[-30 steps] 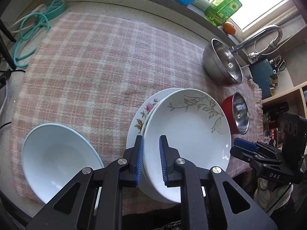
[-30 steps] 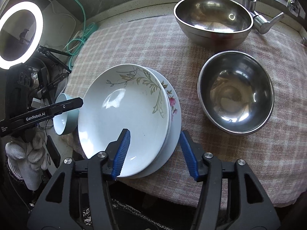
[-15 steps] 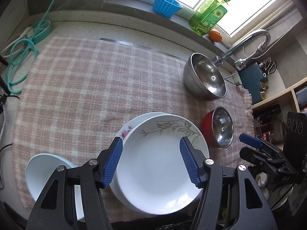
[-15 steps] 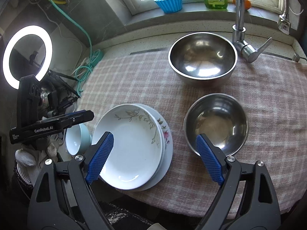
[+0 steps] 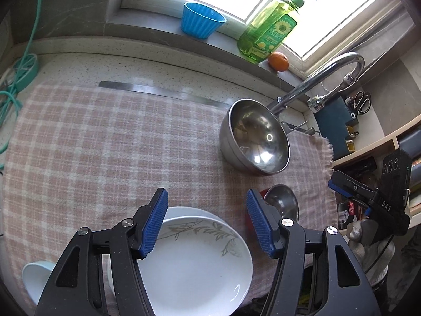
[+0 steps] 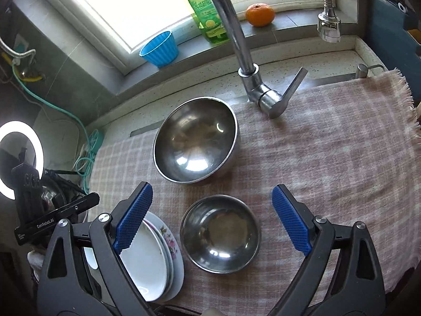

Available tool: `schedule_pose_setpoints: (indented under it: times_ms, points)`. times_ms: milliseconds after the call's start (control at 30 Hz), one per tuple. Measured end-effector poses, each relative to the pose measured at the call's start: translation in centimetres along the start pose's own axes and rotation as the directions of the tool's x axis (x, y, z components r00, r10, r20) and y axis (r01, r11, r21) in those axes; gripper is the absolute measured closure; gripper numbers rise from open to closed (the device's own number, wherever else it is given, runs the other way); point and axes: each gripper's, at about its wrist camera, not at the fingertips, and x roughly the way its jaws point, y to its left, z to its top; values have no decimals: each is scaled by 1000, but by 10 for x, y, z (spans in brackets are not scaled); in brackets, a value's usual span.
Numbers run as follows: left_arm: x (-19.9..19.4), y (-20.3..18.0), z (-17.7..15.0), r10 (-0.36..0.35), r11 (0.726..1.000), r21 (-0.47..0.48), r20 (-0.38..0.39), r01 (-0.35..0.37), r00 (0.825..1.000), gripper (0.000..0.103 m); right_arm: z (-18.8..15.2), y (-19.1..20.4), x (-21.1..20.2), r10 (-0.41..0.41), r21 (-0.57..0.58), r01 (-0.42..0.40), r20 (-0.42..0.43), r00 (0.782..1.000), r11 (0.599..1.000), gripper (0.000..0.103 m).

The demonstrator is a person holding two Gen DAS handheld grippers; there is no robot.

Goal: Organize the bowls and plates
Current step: 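Move the right gripper to the large steel bowl rim and close on it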

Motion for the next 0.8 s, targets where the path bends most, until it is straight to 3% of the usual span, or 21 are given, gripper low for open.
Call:
schedule_pose_setpoints:
  times_ms: [367,467,633,700,800]
  points:
    - [45,-20,36,-15,1000,1,-29,15,999,42,25,-16,43,3,60,0,-40,999,998,10]
    - [60,-21,44,-16,1000,-17,-53,15,998,42,30,-20,56,-1,88,7,-67,998,996,24]
    - [77,-24,53,-21,1000,-21,-75,19,997,42,34,-27,70,7,114,3,-88,996,993,29]
    - [83,-23,57,-19,999,-29,-85,17,996,44,34,-29,75,6,114,6,-100,995,993,38]
    - [89,-24,59,-14,1000,-25,-95,11,995,53,35,-30,83,15,118,-1,-117,993,993,44]
